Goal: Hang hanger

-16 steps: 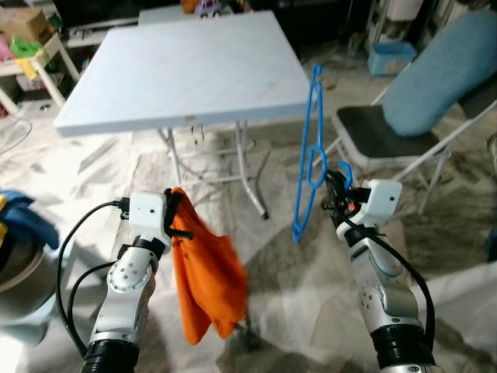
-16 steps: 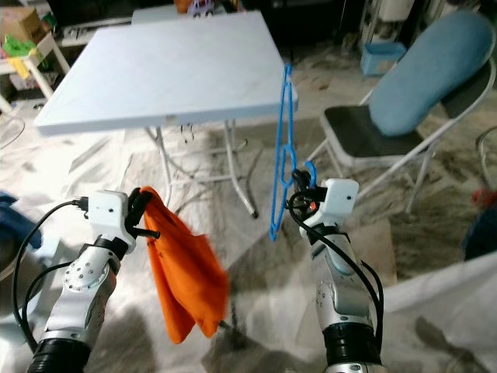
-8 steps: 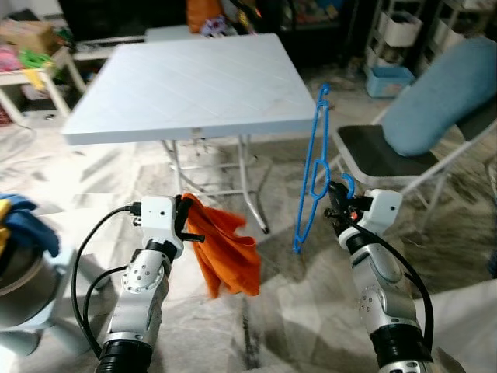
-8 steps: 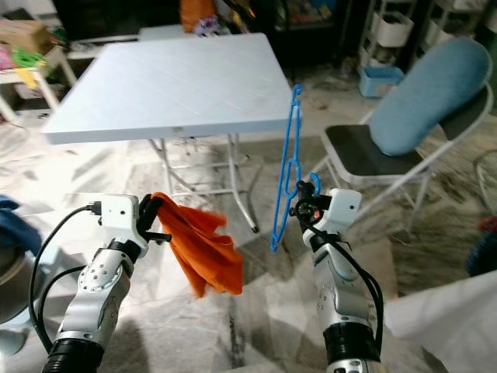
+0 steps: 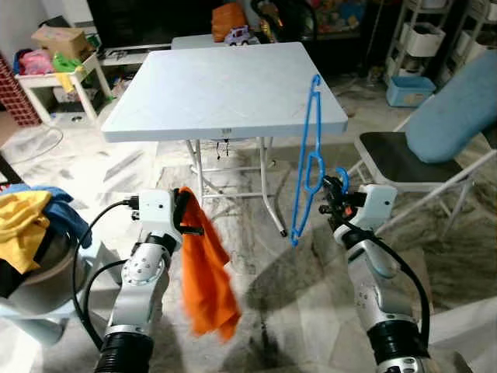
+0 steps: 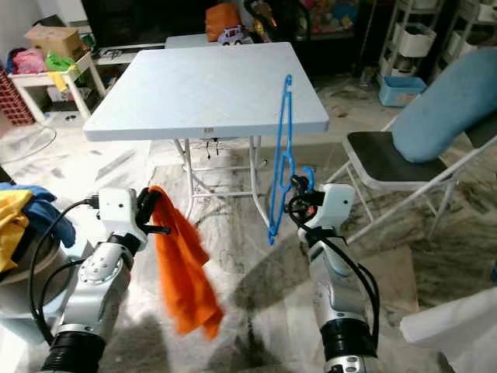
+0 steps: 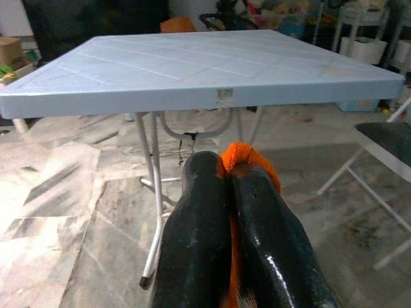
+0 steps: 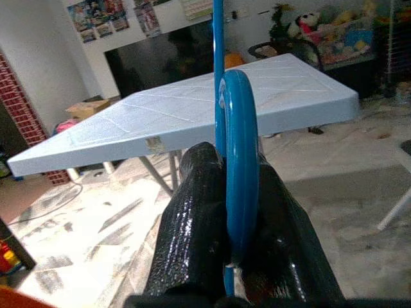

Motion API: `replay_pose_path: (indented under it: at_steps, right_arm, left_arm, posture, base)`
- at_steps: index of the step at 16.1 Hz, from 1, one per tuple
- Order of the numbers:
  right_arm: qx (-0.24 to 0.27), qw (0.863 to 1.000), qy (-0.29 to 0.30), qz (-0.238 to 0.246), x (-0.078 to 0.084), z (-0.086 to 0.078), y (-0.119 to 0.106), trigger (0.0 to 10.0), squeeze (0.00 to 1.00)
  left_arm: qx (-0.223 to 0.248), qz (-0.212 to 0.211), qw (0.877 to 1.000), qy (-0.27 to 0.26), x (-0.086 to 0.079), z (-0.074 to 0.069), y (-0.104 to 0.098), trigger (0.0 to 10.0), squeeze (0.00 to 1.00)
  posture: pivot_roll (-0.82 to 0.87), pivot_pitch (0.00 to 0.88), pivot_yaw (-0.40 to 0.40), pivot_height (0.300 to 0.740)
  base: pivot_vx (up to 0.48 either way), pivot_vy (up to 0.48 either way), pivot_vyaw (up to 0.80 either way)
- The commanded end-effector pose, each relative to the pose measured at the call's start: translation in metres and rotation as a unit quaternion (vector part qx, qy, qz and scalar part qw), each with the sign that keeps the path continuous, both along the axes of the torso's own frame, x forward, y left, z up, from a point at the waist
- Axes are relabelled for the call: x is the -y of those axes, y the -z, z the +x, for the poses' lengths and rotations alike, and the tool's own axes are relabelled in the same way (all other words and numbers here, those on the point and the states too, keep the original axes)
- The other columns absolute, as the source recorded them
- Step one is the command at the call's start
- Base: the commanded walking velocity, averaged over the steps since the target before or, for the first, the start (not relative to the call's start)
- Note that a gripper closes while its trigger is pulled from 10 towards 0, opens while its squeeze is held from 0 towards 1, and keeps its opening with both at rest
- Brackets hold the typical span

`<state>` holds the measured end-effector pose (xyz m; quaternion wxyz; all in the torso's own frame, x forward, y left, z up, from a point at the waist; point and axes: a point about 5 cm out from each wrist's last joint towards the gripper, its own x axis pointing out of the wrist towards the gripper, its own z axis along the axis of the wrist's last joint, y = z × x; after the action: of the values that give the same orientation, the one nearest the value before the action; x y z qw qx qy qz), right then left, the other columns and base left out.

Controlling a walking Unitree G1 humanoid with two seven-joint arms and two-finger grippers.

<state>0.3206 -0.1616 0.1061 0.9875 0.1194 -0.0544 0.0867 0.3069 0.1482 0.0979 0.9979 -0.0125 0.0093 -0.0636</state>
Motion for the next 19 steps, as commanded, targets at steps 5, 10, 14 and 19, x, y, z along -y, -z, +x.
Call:
replay_pose_path:
  at_steps: [5,10,14,19]
  right_arm:
    - [0.024,1.000,0.005,-0.007,0.005,0.000,-0.010,10.0,0.00]
    - [0.026,1.000,0.002,-0.009,0.001,-0.002,-0.011,10.0,0.00]
    - [0.027,1.000,-0.002,-0.010,-0.002,-0.004,-0.011,10.0,0.00]
    - [0.064,0.997,-0.016,-0.041,-0.007,-0.008,-0.029,10.0,0.00]
  left_arm:
    - [0.004,-0.002,1.000,-0.005,-0.002,0.003,-0.004,10.0,0.00]
    - [0.003,-0.003,1.000,-0.003,0.001,0.003,-0.003,10.0,0.00]
    - [0.019,-0.014,1.000,0.009,-0.001,0.001,-0.007,10.0,0.00]
    - [0.075,-0.009,0.997,0.018,-0.006,-0.002,-0.027,10.0,0.00]
  posture:
    - [-0.02,0.064,0.076,0.740]
    - [-0.03,0.084,0.077,0.740]
    - [-0.02,0.102,0.080,0.740]
    - [-0.02,0.131,0.066,0.740]
  base:
    - [0.000,0.418,0.00]
    - [0.000,0.465,0.00]
    - [0.000,0.087,0.00]
    - [0.107,0.000,0.00]
